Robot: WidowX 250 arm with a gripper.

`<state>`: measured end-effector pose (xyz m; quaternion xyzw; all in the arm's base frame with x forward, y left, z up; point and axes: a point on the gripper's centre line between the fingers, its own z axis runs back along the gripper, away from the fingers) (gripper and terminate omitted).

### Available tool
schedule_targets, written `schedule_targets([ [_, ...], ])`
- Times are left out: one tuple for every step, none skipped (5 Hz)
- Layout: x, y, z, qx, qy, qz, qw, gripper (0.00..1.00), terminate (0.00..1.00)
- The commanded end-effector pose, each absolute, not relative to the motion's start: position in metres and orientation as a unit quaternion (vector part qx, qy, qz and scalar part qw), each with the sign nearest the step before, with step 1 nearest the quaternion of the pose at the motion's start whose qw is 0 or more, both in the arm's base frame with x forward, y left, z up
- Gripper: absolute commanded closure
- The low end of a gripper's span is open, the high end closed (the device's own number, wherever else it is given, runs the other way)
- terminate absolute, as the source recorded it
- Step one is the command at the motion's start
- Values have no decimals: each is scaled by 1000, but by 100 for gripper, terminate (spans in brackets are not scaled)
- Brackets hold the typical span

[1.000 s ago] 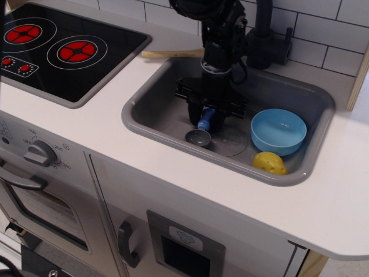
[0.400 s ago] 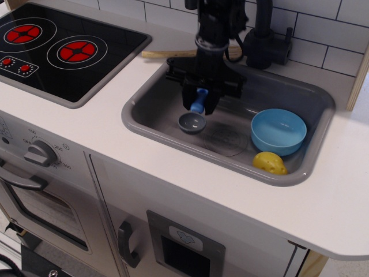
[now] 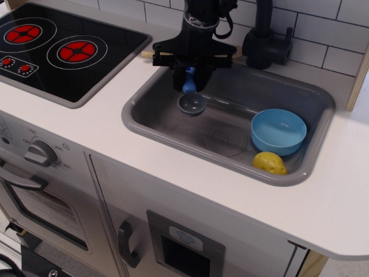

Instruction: Put spoon in bowl sink

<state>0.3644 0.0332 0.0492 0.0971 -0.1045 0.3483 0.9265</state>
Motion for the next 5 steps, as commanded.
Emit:
schedule_targets([
  [388, 4, 73, 83, -170, 464, 865, 100, 0],
  [396, -10, 69, 77, -199, 509, 834, 100, 0],
  [399, -23, 58, 71, -207, 522, 824, 100, 0],
  [403, -33, 44, 68, -207, 521, 825, 100, 0],
  [406, -45, 39, 65, -213, 512, 829, 100, 0],
])
